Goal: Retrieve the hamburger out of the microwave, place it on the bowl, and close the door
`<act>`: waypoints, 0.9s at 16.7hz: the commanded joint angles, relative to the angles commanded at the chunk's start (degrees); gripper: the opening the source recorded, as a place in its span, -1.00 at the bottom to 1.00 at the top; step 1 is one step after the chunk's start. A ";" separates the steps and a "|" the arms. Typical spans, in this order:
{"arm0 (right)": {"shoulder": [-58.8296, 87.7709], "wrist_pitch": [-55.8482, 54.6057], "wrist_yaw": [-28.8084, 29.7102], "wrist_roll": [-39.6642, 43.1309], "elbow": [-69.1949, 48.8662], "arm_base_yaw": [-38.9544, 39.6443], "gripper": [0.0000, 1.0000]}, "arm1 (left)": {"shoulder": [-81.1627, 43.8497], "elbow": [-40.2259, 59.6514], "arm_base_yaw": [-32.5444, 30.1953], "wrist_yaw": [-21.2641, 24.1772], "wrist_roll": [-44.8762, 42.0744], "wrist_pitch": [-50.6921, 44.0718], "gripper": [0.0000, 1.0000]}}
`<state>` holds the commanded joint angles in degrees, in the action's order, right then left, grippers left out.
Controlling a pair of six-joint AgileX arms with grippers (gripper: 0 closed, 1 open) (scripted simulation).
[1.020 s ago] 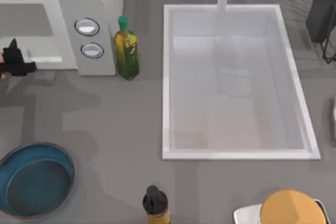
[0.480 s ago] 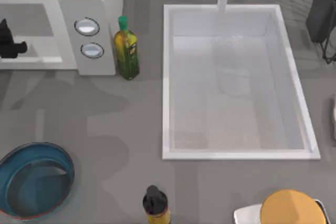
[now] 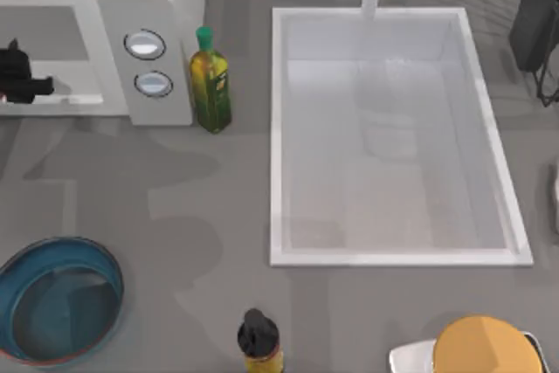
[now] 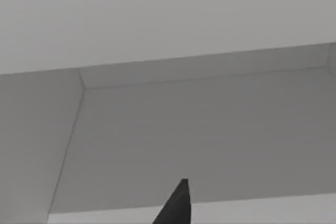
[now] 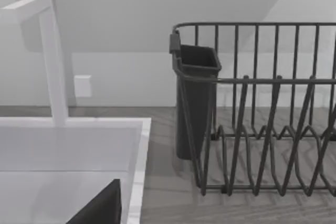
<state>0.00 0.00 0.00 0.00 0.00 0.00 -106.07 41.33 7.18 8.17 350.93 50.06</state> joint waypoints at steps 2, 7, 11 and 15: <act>0.00 0.00 0.00 0.00 0.00 0.00 1.00 | 0.21 1.79 -1.63 -2.40 -6.47 -5.69 -1.00; 0.00 0.00 0.00 0.00 0.00 0.00 1.00 | 0.76 8.43 -7.78 -10.99 -32.82 -26.74 -1.00; 0.00 0.00 0.00 0.00 0.00 0.00 1.00 | 0.81 15.18 -14.29 -19.36 -61.83 -48.39 -1.00; 0.00 0.00 0.00 0.00 0.00 0.00 1.00 | -0.11 22.24 -21.66 -27.90 -93.93 -72.17 -1.00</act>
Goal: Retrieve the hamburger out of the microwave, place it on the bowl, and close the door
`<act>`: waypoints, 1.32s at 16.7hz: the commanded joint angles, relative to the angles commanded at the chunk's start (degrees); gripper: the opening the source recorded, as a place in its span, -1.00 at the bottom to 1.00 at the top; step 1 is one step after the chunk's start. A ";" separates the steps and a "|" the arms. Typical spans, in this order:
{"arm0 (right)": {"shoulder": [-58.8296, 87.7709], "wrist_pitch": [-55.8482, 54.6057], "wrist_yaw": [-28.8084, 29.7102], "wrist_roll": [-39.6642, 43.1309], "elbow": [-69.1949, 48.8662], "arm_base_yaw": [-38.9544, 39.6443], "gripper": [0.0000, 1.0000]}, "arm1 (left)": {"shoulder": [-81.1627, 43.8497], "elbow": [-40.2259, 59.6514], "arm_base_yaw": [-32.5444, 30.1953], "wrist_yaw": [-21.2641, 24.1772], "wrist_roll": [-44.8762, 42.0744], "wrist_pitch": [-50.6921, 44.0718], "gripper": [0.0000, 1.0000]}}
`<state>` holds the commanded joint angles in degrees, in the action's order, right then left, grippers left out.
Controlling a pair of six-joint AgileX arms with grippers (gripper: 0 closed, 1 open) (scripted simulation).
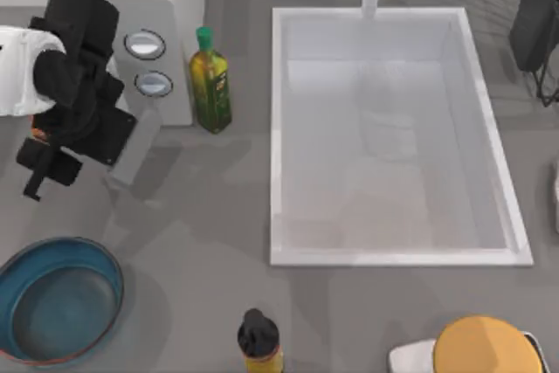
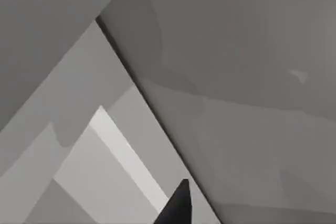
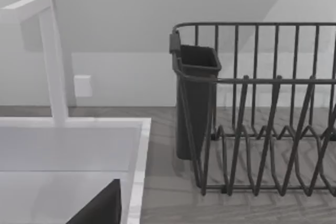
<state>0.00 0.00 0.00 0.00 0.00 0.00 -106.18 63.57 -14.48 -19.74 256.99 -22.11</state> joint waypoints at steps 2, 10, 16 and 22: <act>0.00 0.00 0.00 0.00 0.00 0.00 1.00 | -1.11 3.32 -3.83 -4.04 -16.12 -12.01 -1.00; 0.00 0.00 0.00 0.00 0.00 0.00 1.00 | -12.30 11.12 -17.89 -16.15 -71.64 -53.78 -1.00; 0.00 0.00 0.00 0.00 0.00 0.00 1.00 | -23.88 10.57 -24.26 -19.77 -93.06 -70.92 -1.00; 0.00 0.00 0.00 0.00 0.00 0.00 1.00 | -25.80 10.24 -25.08 -20.13 -95.57 -73.02 -1.00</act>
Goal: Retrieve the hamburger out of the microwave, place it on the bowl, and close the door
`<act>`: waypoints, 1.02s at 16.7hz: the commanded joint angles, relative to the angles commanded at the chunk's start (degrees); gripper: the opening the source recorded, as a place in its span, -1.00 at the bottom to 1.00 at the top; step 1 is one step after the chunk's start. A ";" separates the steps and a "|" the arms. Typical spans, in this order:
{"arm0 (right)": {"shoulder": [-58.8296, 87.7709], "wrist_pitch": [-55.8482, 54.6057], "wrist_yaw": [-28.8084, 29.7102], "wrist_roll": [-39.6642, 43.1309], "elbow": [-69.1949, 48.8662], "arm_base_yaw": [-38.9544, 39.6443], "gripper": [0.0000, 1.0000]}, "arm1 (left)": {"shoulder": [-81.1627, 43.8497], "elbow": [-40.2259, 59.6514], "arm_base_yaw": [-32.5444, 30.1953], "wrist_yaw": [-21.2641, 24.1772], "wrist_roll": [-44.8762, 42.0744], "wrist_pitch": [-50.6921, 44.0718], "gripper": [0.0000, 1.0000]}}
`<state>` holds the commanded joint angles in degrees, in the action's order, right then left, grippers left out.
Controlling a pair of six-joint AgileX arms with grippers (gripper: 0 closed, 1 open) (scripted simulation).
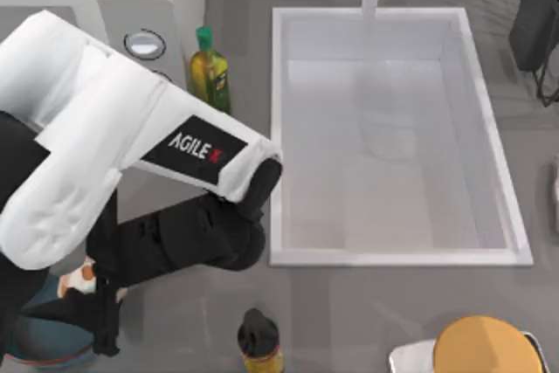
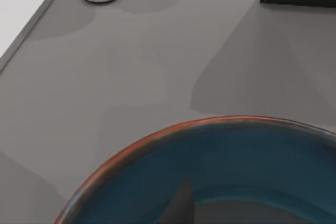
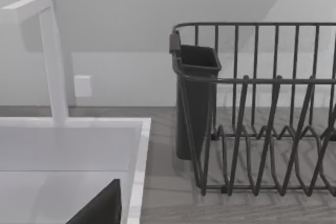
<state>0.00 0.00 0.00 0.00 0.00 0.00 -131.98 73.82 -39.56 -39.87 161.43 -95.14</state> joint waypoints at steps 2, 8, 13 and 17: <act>0.00 0.00 0.00 0.00 0.00 0.00 1.00 | 0.26 0.22 0.33 -0.03 -0.01 0.40 -1.00; 0.00 0.00 0.00 0.00 0.00 0.00 1.00 | 0.44 -5.07 3.28 -2.78 -2.07 6.74 -1.00; 0.00 0.00 0.00 0.00 0.00 0.00 1.00 | -0.06 -8.14 4.87 -4.31 -3.10 10.25 -1.00; 0.00 0.00 0.00 0.00 0.00 0.00 1.00 | -0.06 -8.14 4.87 -4.31 -3.10 10.25 -0.70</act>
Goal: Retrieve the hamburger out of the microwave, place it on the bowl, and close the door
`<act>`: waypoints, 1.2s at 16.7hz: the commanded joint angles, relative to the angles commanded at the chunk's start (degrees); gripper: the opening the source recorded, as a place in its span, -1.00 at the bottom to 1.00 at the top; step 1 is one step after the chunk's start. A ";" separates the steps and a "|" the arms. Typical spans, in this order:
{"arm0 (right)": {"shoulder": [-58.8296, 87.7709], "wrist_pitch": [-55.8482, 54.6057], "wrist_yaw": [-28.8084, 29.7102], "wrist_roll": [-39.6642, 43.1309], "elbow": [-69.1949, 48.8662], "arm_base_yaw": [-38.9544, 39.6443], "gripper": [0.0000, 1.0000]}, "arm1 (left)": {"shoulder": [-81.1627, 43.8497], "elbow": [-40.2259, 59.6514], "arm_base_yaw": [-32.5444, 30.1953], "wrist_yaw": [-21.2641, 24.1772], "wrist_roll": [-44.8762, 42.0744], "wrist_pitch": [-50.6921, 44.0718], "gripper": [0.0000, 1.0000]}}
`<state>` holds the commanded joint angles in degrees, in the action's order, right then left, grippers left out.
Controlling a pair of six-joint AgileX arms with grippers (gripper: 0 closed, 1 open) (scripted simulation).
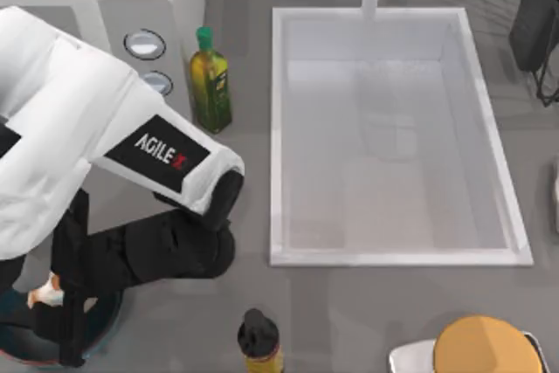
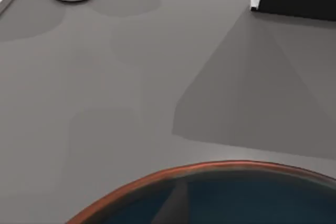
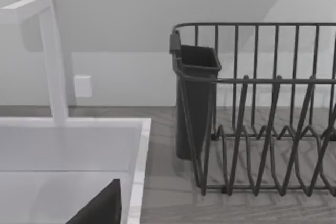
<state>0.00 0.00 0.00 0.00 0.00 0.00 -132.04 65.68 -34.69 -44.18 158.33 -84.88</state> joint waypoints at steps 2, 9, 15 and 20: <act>0.00 0.00 0.00 0.00 0.00 0.00 1.00 | 0.00 0.00 0.00 0.00 0.00 0.00 -0.40; 0.00 0.00 0.00 0.00 0.00 0.00 1.00 | 0.00 0.00 0.00 0.00 0.00 0.00 0.66; 0.00 0.00 0.00 0.00 0.00 0.00 1.00 | 0.00 0.00 0.00 0.00 0.00 0.00 1.00; 0.00 0.00 0.00 0.00 0.00 0.00 1.00 | 2.79 0.40 -0.89 -1.13 3.23 -1.53 1.00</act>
<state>0.00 0.00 0.00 0.00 0.00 0.00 -129.25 66.08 -35.58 -45.31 161.56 -86.41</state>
